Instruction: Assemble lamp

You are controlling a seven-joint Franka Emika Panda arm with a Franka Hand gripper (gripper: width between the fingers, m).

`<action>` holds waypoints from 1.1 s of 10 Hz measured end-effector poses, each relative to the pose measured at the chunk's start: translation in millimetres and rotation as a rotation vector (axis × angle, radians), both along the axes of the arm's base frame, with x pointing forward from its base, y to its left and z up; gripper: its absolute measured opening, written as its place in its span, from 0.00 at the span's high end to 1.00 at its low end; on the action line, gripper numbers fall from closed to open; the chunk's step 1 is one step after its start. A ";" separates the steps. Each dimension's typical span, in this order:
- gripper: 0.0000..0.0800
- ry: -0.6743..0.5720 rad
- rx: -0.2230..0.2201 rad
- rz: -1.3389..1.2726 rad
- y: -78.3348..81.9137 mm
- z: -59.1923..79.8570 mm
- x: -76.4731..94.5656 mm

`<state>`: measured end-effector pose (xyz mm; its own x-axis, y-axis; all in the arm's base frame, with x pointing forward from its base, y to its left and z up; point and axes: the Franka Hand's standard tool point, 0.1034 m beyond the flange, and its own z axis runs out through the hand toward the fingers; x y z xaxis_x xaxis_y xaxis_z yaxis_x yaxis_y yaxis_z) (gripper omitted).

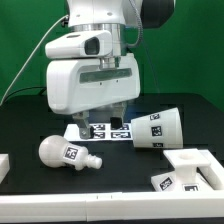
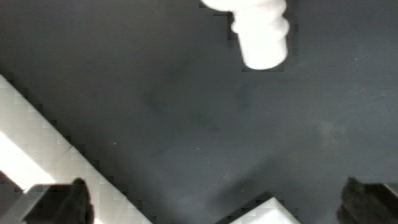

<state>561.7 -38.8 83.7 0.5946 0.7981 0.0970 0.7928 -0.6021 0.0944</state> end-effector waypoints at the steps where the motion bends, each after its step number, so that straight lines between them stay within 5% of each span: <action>1: 0.13 0.016 -0.012 0.037 -13.6 -6.5 -10.5; 4: 0.13 0.027 -0.026 0.082 -67.5 -17.5 -23.6; 8: 0.13 0.058 -0.009 -0.008 -65.1 -23.3 -27.6; 11: 0.13 0.068 -0.007 -0.001 -46.9 -53.2 -37.3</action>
Offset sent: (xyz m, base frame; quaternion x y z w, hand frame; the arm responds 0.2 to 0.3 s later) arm 0.0351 -0.0789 0.0071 -0.0067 0.0687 -0.0554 0.9961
